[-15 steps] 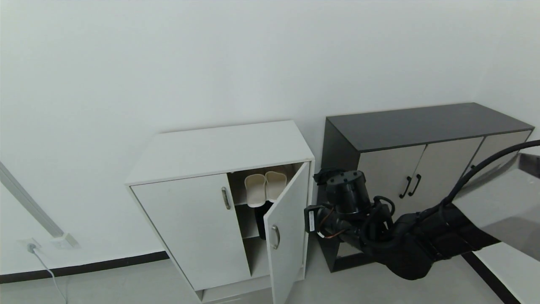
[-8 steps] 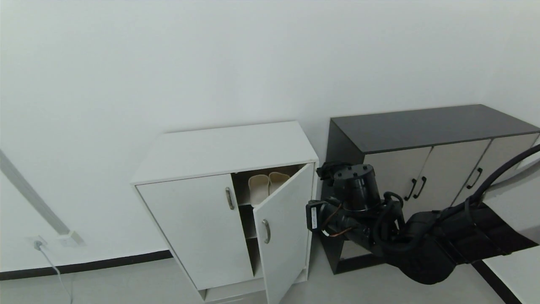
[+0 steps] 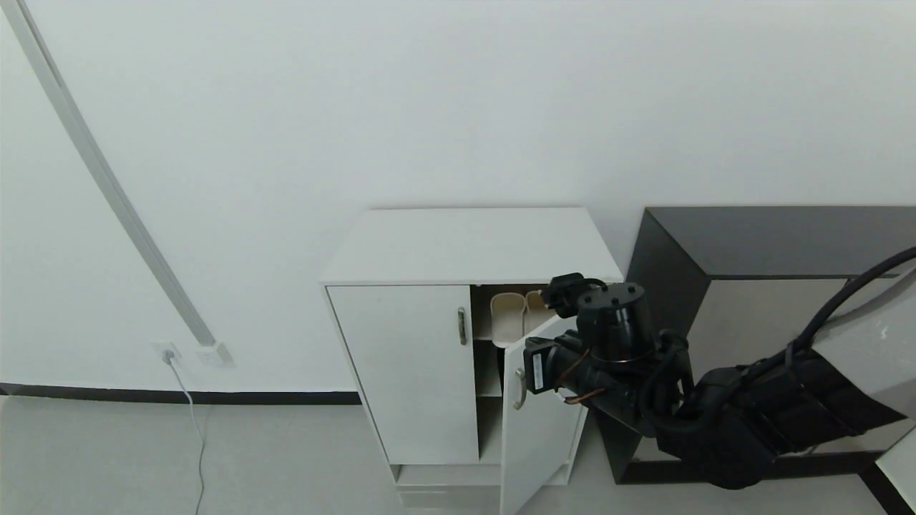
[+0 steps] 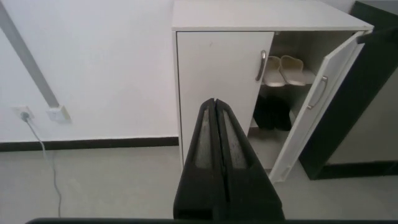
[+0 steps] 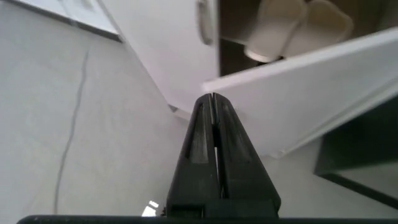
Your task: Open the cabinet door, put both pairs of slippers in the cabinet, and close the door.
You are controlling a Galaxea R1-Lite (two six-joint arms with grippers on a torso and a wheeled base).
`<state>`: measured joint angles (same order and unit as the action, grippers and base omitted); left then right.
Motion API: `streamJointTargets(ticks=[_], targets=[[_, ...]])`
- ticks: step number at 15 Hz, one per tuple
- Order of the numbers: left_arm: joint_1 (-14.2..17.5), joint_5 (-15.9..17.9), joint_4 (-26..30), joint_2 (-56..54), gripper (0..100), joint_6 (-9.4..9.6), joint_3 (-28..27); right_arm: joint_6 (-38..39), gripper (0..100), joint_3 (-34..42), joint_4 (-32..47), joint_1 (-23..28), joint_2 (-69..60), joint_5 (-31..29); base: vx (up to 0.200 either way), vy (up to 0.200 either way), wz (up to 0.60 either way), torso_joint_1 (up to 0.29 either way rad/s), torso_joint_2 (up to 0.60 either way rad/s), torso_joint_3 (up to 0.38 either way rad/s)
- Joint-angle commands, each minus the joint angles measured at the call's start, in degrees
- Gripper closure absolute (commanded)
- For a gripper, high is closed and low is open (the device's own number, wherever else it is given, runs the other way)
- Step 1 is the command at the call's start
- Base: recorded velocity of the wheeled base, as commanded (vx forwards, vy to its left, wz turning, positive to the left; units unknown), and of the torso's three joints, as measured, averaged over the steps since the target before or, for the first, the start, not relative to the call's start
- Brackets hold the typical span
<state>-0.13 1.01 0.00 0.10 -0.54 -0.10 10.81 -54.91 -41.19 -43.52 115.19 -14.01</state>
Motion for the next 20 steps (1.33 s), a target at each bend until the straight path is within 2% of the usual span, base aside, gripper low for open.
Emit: streamJointTargets(ticks=[1, 7, 11, 16, 20], targets=[[-0.04, -0.05, 0.0, -0.01, 100, 0.01, 0.01, -0.71, 100, 1.47, -1.26, 0.45, -0.49, -0.06, 0.0, 0.0, 0.0, 0.0, 0.0, 0.0], [-0.04, 0.13, 0.0, -0.01, 100, 0.1, 0.01, -4.57, 100, 14.56, -2.14, 0.28, -6.82, 0.47, 0.0, 0.0, 0.0, 0.0, 0.0, 0.0], [-0.04, 0.04, 0.0, -0.01, 100, 0.1, 0.1, -4.22, 100, 19.57, -5.3, -0.34, -5.5, 0.65, 0.15, 0.0, 0.0, -0.003, 0.0, 0.003], [-0.04, 0.04, 0.0, -0.01, 100, 0.18, 0.1, -4.22, 100, 19.13, -8.91, 0.1, -0.14, 0.65, 0.0, 0.0, 0.0, 0.0, 0.0, 0.0], [-0.04, 0.04, 0.0, -0.01, 100, 0.1, 0.01, -4.22, 100, 12.81, -9.78, 1.07, 6.63, 0.56, 0.0, 0.0, 0.0, 0.0, 0.0, 0.0]])
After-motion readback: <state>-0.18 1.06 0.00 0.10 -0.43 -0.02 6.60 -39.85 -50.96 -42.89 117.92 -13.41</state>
